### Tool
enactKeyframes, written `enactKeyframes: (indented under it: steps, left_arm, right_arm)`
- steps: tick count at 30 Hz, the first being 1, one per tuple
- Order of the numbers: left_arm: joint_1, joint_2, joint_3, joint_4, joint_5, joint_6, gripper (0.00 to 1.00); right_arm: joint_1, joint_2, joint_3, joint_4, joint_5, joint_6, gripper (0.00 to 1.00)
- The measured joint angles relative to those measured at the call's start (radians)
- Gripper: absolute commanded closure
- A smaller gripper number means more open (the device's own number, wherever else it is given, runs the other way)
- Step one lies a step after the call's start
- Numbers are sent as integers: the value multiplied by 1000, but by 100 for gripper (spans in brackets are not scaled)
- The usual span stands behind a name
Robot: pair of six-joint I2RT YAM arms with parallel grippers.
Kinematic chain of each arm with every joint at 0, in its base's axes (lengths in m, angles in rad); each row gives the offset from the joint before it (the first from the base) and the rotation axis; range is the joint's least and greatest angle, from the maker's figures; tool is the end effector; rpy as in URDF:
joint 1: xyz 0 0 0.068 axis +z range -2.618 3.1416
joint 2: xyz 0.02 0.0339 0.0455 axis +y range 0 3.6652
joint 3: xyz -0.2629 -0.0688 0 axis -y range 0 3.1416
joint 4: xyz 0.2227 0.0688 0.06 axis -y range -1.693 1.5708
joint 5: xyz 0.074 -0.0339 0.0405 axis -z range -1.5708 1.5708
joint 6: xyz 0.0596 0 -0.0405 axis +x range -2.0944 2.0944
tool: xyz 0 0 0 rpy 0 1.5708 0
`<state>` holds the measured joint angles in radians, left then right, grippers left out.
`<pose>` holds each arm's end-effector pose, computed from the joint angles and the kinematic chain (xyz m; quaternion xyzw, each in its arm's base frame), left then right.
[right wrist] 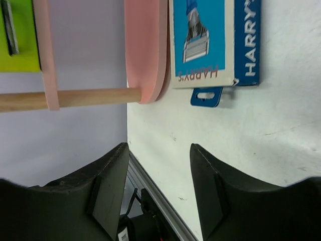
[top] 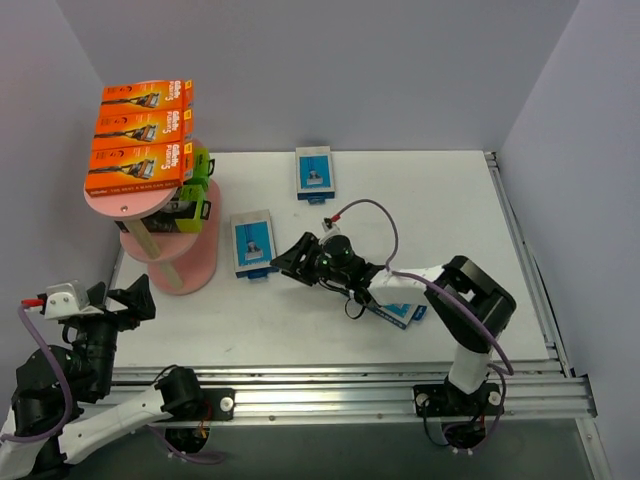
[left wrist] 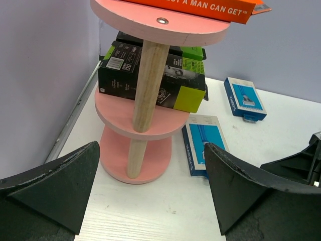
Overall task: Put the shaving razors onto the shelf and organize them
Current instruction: Grab a shaving razor with the right arm
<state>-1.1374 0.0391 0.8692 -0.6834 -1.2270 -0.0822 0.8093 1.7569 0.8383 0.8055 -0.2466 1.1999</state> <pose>0.0326 0.0632 0.3424 -0.1076 0.6810 -0.0461 0.7228 0.2534 0.2869 0.2164 0.0633 0.7421 0.6070 0.2771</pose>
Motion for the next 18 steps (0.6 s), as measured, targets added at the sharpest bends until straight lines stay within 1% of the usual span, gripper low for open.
enactKeyframes:
  steps: [6,12,18]
  left_arm:
    - [-4,65,-2,5,1,16,6]
    - [-14,97,-9,6,5,21,6]
    - [-15,97,-9,7,7,28,6]
  right_arm:
    - [78,138,3,148,3,71,61]
    - [97,239,11,228,7,129,62]
    - [102,291,40,278,17,163,63]
